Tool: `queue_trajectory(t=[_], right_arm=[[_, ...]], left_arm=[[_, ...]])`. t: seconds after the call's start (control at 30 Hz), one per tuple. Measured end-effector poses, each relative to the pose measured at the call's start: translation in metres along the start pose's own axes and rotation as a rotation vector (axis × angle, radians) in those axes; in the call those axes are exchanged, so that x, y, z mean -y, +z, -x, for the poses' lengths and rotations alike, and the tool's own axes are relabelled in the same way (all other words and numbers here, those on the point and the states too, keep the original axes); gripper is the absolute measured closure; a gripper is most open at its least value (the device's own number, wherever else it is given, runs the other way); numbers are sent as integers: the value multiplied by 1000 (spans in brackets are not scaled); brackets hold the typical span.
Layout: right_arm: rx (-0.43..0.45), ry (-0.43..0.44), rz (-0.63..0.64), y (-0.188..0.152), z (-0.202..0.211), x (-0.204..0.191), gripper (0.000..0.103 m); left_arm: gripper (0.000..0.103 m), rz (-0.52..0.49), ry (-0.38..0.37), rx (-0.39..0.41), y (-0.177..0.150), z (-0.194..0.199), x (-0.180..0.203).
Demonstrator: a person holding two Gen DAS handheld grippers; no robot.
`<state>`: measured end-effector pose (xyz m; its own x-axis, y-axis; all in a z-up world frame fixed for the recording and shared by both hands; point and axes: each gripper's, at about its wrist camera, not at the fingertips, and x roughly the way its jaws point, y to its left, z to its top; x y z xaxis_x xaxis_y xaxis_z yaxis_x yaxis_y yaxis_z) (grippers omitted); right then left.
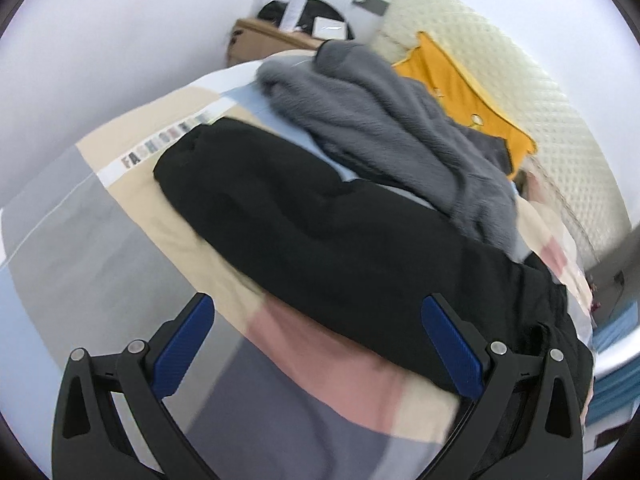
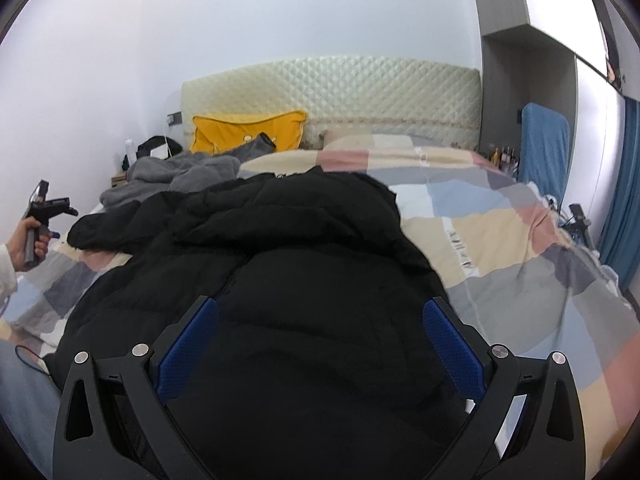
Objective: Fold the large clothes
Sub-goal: 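Grasp the other black sleeve cuff with the left tool and lift it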
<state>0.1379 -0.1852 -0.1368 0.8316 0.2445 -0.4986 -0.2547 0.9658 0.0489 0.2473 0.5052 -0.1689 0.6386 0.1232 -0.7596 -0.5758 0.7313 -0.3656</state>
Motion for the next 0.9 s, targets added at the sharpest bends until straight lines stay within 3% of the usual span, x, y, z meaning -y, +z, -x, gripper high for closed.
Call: queue_trajectory(t=[0.23, 0.4, 0.53, 0.63, 0.83, 0.9], right_arm=[[-52, -29, -38, 3, -26, -5, 0], [-80, -64, -83, 7, -42, -1, 0], [-93, -90, -71, 10, -50, -5, 0], [-99, -91, -51, 12, -55, -11, 0], [-82, -79, 3, 13, -52, -24, 0], [-76, -62, -3, 13, -49, -25, 0]], left_arm=[[0, 129, -32, -7, 24, -57, -50], [0, 303, -149, 38, 37, -91, -85], [1, 347, -130, 40, 42, -114, -95], [1, 308, -95, 68, 46, -119, -85], [46, 263, -35, 48, 49, -120, -64], [72, 227, -4, 45, 52, -113, -55]])
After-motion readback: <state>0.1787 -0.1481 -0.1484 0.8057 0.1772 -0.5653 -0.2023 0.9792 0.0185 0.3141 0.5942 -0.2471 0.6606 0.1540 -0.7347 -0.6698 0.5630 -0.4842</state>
